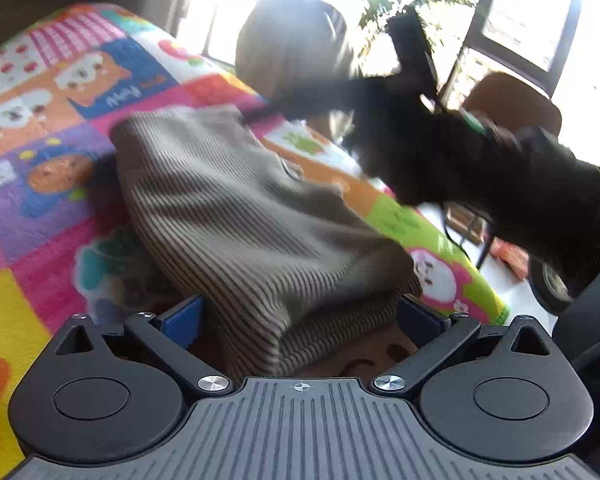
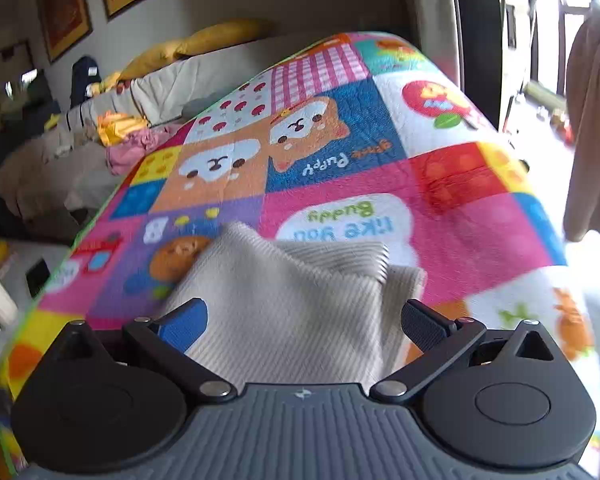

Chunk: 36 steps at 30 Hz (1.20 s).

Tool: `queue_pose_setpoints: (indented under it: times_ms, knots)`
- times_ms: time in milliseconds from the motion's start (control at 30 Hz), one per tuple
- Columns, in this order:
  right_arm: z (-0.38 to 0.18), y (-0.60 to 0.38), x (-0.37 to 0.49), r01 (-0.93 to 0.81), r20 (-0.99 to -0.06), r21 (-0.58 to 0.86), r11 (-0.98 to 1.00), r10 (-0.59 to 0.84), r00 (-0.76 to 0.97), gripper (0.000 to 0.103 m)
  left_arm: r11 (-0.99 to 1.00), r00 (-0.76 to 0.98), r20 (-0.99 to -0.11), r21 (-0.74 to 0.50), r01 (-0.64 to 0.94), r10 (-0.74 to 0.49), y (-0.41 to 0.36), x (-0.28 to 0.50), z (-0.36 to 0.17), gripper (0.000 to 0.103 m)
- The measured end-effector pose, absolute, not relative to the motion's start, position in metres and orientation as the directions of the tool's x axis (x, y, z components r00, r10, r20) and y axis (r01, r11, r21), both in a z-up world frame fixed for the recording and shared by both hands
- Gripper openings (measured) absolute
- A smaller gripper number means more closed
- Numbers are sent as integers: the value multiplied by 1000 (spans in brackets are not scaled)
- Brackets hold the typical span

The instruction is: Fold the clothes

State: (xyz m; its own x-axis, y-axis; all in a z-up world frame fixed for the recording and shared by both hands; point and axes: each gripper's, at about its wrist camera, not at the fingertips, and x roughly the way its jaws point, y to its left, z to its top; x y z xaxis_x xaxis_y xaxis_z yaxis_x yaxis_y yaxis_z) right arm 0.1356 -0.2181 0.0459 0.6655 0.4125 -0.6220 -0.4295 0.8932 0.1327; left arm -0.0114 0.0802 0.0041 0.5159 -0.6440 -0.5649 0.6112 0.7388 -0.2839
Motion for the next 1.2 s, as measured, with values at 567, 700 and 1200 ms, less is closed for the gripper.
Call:
queue_pose_setpoints:
  times_ms: [567, 700, 1200]
  knots:
    - [-6, -219, -7, -409, -599, -51, 911, 300, 742, 103, 869, 604, -666, -144, 473, -439, 70, 10, -26, 103]
    - [-7, -220, -4, -404, -603, -30, 914, 306, 737, 103, 860, 620, -628, -170, 481, -471, 76, 9, -13, 103]
    - [9, -229, 5, -456, -634, -13, 890, 345, 692, 103, 816, 554, -673, -132, 562, -490, 42, 43, -18, 103]
